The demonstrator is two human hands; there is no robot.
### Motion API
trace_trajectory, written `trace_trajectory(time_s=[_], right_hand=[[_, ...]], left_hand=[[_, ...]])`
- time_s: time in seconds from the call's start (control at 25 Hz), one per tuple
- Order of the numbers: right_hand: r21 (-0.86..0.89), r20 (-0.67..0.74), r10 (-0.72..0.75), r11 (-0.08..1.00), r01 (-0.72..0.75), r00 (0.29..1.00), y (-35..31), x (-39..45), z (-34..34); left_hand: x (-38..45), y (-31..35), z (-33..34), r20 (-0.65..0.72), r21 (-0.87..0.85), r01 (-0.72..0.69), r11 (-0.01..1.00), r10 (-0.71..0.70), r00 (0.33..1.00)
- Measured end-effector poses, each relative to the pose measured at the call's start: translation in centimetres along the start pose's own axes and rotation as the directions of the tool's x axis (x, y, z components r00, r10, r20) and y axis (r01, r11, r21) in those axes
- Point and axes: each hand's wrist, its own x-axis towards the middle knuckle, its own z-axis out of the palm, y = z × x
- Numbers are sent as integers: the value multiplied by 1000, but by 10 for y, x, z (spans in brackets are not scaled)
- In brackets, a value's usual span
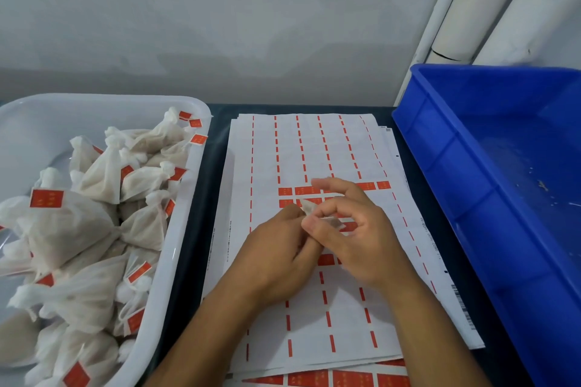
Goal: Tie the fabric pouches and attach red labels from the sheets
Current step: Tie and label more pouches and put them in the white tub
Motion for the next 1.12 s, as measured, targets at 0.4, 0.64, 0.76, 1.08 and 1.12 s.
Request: trace_trajectory(time_s=[0.4,0.64,0.76,1.08,1.12], right_hand=[[111,57,4,994,-10,998,3,0,0],[85,-2,-17,996,18,1000,6,-1,-6],[68,27,-38,997,37,999,6,-1,-7],[-50,134,-135,988,143,982,8,-3,-8],[-92,140,-146,983,159,979,9,-3,-8]], left_hand=[[-1,0,-2,35,-354,64,933,-55,998],[2,-5,-8,66,-453,189,871,-179,982],[3,-5,-11,54,-497,207,843,-209,976],[5,-4,-13,39,-559,228,797,-250,968],[4,-3,-12,43,-558,245,793,-267,963]])
